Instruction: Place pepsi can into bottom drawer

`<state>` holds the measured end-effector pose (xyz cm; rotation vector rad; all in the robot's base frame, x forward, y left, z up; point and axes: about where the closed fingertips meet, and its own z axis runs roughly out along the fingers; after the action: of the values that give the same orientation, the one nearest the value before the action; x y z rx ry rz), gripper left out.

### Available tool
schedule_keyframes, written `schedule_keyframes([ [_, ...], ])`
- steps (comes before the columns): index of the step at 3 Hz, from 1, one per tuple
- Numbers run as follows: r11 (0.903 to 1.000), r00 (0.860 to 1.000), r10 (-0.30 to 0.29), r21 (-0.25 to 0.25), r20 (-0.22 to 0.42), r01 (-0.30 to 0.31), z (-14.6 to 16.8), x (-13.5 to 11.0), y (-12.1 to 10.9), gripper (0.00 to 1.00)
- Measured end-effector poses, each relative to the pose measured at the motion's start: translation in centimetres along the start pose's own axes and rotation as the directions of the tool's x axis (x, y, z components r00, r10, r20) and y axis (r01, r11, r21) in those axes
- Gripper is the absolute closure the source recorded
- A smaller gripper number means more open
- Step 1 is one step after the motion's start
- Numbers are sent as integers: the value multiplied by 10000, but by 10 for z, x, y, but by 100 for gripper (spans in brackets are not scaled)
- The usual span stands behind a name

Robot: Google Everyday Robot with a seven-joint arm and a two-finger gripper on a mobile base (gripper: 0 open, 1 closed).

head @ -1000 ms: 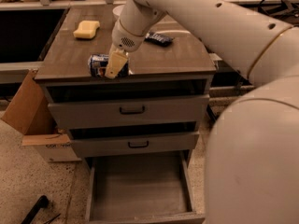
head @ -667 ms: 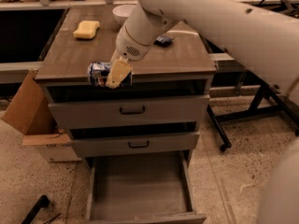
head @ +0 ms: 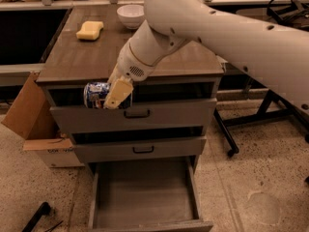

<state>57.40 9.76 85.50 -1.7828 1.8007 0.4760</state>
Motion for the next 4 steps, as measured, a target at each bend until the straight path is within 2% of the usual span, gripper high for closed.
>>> schedule_keyframes([
  [1,10000,10000,0,0,0,0,0,0,0,100],
  [2,9998,9987,183,-70,-479,-186,21,25,18,100],
  [3,9974,9903,692,-122,-1208,-712,64,76,52,100],
  [4,9896,9772,1376,-192,-1617,-1425,103,127,90,100],
])
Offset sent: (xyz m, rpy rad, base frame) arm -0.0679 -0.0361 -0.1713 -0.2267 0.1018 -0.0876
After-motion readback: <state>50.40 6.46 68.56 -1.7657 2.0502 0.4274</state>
